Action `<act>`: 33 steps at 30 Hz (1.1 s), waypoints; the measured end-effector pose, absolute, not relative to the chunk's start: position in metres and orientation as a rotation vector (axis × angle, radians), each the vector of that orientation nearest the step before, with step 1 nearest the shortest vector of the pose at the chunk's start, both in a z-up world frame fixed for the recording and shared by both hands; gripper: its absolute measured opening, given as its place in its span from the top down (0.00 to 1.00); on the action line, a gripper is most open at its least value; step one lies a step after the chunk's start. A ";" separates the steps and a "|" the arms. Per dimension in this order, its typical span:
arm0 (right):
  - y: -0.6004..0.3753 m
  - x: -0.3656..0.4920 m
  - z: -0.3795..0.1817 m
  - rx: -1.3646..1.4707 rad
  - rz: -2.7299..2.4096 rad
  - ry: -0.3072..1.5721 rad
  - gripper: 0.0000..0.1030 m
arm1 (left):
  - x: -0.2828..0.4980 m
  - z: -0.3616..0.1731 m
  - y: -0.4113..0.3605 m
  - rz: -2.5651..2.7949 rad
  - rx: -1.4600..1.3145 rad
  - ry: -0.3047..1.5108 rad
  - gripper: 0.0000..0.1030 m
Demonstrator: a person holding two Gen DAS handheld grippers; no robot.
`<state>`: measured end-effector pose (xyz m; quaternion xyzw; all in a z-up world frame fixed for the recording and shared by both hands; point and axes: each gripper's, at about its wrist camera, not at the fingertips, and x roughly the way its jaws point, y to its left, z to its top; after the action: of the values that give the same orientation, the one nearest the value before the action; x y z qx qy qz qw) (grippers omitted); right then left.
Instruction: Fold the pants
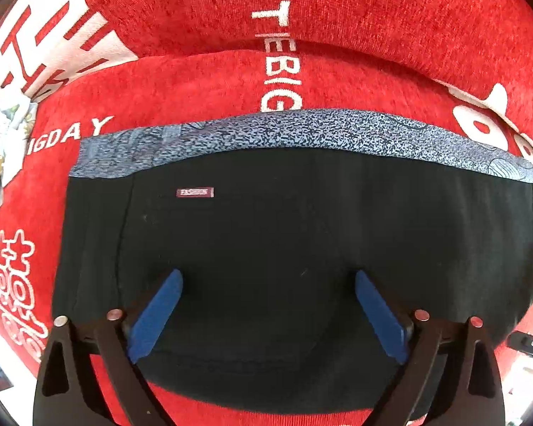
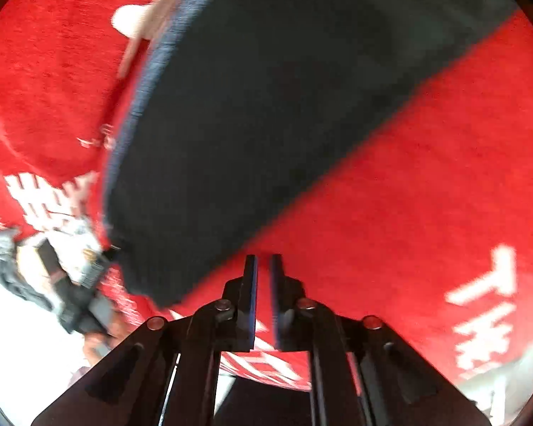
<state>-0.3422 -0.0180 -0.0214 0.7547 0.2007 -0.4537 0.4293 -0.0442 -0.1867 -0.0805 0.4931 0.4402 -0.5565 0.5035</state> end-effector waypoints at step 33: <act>-0.185 -0.412 -0.010 1.305 -1.257 0.763 0.97 | -0.186 -0.079 -0.246 -1.345 1.133 0.963 0.05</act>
<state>-0.4122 -0.1851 -0.0104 0.5525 0.3230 -0.5320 0.5544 -0.1864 -0.2456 -0.0788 0.4762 0.4049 -0.5655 0.5381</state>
